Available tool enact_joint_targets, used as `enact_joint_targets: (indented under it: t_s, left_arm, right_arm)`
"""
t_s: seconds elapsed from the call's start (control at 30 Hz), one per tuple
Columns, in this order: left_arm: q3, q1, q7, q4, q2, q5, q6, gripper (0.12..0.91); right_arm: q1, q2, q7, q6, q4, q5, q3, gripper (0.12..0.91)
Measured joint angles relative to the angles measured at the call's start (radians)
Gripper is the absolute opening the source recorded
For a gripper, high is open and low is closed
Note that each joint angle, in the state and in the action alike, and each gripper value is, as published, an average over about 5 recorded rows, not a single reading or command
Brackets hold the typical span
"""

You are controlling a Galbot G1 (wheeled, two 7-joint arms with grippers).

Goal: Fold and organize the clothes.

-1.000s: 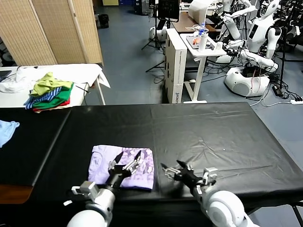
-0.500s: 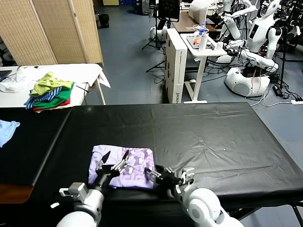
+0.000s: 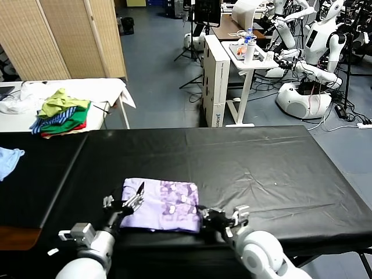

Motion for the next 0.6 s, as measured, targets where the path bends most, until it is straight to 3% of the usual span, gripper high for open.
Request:
enact_joint_targets:
  t_s: [0.27, 0.37, 0.6]
  left_arm:
    - [-0.012, -0.002, 0.000, 0.010, 0.010, 0.000, -0.001, 0.907]
    - [-0.017, 0.001, -0.003, 0.012, 0.016, -0.006, -0.001, 0.907]
    - [-0.018, 0.012, -0.036, -0.001, 0.044, -0.036, 0.004, 0.907]
  right_arm:
    - [0.003, -0.077, -0.009, -0.044, 0.001, -0.025, 0.094, 0.139]
    - [-0.009, -0.093, -0.006, -0.063, 0.014, -0.031, 0.113, 0.194]
    - [-0.048, -0.119, 0.005, -0.070, 0.064, -0.050, 0.159, 0.601]
